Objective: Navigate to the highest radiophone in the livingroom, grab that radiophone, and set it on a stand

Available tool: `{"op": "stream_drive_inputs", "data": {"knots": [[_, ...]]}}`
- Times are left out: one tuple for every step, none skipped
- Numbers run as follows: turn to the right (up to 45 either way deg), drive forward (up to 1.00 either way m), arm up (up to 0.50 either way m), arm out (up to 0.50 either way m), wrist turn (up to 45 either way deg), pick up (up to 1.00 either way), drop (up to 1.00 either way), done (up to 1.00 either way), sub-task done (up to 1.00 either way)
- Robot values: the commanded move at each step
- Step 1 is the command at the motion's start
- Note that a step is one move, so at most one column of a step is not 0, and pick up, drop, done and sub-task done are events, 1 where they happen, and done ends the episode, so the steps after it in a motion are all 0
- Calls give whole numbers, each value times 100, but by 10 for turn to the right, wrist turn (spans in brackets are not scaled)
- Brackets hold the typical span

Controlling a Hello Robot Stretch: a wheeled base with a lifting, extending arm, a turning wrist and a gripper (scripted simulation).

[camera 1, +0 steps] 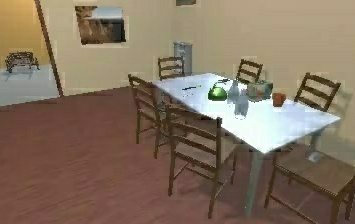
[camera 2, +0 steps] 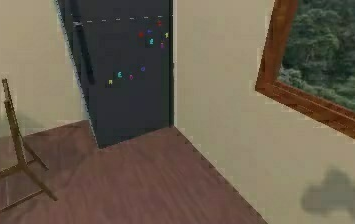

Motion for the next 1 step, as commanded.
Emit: {"op": "stream_drive_inputs", "data": {"knots": [[-330, 0, 0, 0, 0, 0, 0, 0, 0]]}}
